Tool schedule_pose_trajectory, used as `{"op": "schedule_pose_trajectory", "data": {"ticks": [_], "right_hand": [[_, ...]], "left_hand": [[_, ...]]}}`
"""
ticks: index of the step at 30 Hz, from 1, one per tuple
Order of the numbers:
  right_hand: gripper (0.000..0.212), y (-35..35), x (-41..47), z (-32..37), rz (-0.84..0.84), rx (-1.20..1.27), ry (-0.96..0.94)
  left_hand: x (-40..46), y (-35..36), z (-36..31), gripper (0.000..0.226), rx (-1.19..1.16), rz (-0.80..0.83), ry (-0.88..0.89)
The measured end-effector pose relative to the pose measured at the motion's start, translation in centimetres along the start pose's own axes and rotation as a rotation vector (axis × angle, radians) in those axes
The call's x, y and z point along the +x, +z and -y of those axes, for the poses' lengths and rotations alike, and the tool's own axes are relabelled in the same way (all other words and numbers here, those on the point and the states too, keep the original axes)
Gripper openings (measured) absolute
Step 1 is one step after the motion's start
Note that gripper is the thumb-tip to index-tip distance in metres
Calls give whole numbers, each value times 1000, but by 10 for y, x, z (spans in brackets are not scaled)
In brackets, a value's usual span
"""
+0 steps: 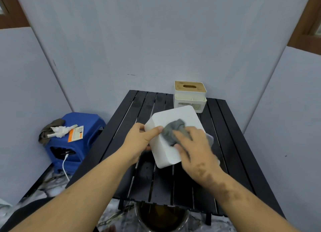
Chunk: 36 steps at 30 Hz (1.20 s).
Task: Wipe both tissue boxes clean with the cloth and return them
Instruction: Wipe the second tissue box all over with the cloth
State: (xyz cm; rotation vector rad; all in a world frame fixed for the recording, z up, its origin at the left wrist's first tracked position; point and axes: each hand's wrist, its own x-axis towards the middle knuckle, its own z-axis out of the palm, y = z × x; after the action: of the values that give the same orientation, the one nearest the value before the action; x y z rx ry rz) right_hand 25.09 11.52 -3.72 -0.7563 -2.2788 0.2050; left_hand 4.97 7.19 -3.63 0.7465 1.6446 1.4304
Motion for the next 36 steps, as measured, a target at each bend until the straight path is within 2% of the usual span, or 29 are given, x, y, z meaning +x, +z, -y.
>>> {"op": "schedule_pose_trajectory", "data": {"ticks": [2,3,6,7,8,12,14,15,18,19,21,23,25,27,30,31,36], "right_hand": [[35,1,4,2,24,33,-88],[32,1,9,-7,-16,47,-41],[30,-5,22,-38,-191,43,332],[32,-4,24,-39,-198,22,412],[33,-2,24,-32,-184,-16,411],[38,6,18,6,-25,32,4],[38,0,24,-5,-12,33,-59],[37,-3,27,-17,-52,22,1],[36,-13,32,-43,-188,29,370],[37,-11,31,-38,-195,15,399],[43,-3,27,-14,-175,-19,210],[50,4,21,5,-80,13,-28],[52,0,24,1,-30,18,-163],[50,-8,29,-22,-78,-43,-126],[43,-17,33,-45,-200,-59,184],[43,-15,33,-38,-205,-63,200],[48,0,24,12,-54,-33,-193]], "left_hand": [[0,-1,0,63,1,14,-7],[-2,-2,0,59,4,17,-17],[-7,-2,-1,57,3,13,-18],[-8,-2,-1,57,3,8,-14],[-10,-2,-1,57,3,5,-11],[-13,-5,-2,61,10,7,12],[-14,-6,-4,71,34,12,25],[-15,-5,-5,75,45,7,34],[-20,-4,-6,84,82,-2,79],[-21,-3,-5,86,94,-2,86],[-22,-4,-5,86,105,-6,99],[-21,-5,-5,85,118,-10,114],[-23,-3,-7,85,132,-6,132],[-25,-2,-8,84,125,-15,128],[-28,0,-9,70,136,-12,141],[-29,0,-9,65,142,-13,147],[-31,-2,-10,78,184,-7,166]]}}
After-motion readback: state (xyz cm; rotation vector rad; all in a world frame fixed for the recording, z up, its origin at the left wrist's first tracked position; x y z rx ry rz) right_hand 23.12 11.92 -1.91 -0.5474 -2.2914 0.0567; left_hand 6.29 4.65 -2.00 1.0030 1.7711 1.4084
